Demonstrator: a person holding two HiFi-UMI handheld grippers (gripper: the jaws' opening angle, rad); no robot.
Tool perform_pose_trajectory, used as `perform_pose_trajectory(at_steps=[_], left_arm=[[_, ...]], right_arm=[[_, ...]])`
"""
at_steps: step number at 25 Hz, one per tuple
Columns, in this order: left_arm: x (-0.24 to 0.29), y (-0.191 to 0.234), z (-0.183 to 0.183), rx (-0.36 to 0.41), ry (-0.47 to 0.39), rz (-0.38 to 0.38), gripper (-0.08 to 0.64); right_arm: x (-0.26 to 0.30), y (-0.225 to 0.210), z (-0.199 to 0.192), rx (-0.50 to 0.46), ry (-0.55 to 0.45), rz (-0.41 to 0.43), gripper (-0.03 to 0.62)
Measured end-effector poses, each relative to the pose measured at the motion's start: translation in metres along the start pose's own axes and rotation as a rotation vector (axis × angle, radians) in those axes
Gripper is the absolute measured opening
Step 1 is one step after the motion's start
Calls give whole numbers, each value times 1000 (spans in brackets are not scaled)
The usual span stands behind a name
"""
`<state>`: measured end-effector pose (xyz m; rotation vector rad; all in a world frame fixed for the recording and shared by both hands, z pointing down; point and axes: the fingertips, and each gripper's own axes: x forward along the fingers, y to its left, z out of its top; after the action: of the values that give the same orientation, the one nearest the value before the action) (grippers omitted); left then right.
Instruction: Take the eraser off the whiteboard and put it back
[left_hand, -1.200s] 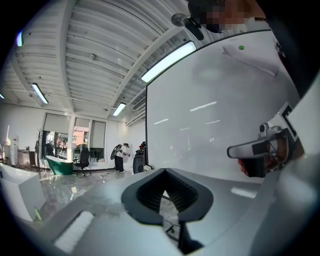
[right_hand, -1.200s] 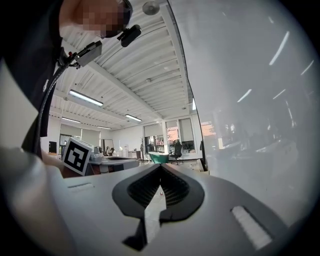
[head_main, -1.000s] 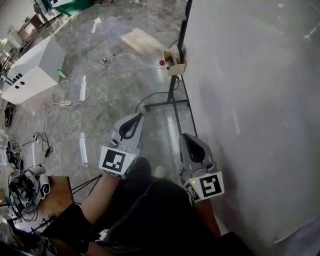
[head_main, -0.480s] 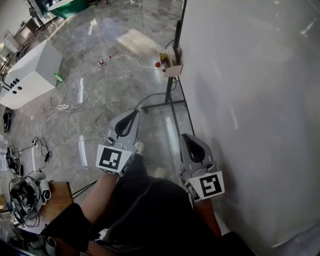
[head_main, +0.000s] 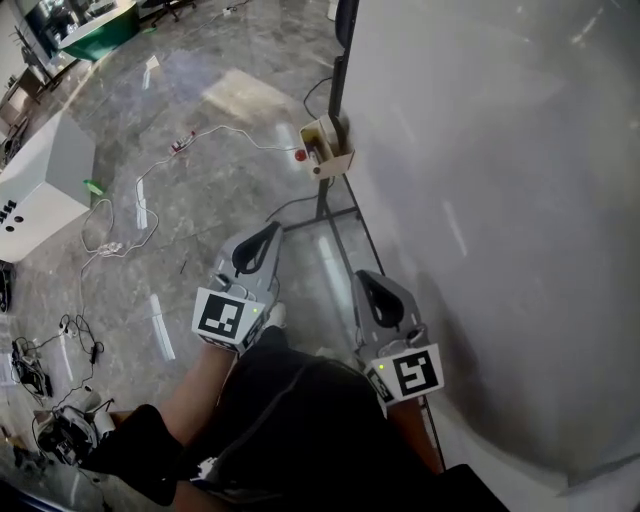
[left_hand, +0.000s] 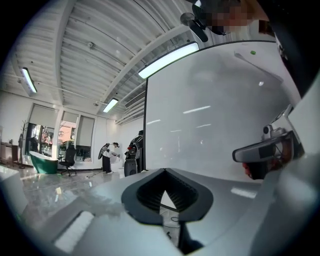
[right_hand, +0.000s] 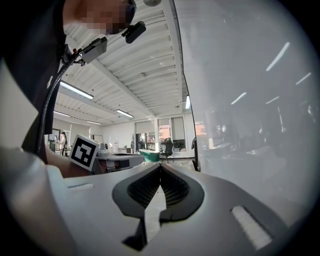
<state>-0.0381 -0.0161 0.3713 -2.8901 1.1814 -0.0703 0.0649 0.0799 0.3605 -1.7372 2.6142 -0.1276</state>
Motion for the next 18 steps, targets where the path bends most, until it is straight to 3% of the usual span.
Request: perform_pose_trajectory(at_steps=[18], left_arm=[[60, 103, 1, -14, 23, -160, 5]], right_arm=[[108, -12, 14, -7, 0, -190, 9]])
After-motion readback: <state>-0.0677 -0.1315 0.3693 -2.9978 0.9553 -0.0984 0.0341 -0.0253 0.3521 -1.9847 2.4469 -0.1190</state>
